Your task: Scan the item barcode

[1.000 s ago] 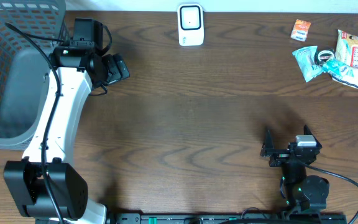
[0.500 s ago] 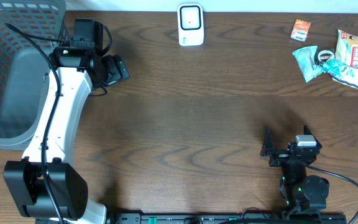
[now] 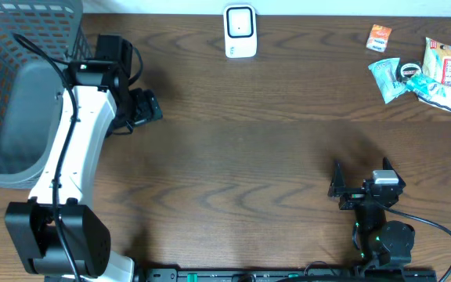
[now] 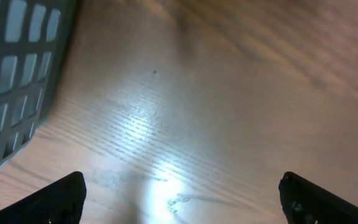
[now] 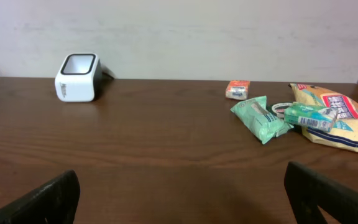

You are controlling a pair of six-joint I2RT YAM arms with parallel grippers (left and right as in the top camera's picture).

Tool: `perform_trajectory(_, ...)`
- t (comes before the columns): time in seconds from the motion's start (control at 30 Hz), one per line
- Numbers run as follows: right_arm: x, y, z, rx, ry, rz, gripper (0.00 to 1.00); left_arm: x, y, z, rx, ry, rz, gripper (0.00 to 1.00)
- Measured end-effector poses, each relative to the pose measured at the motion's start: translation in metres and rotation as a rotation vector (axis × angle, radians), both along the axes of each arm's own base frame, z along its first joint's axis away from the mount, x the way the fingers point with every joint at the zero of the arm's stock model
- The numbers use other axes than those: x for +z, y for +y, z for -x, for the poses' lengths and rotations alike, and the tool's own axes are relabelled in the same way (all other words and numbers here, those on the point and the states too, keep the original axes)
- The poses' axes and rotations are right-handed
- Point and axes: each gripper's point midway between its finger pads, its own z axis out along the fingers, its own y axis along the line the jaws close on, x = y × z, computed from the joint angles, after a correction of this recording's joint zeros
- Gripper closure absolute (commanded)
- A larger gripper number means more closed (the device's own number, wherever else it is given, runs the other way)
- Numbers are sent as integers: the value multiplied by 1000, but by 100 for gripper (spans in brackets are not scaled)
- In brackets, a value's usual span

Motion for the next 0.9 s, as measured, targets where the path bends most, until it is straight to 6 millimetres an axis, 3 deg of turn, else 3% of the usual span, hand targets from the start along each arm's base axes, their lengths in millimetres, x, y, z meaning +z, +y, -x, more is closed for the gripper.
perform_trajectory(0.27,0,0,0,0,0,0,1,-28,1,26,-58,1,-7,3)
perform_trajectory(0.47,0,0,0,1,1,0,1,-24,-10,25,-125,-221,41,2)
perform_trajectory(0.77,0,0,0,1,0,3,1,-44,-14,53,-158,-430,67,3)
perform_trajectory(0.9,0,0,0,1,-1,3,1,-35,-16,56,-166,-576,71,2)
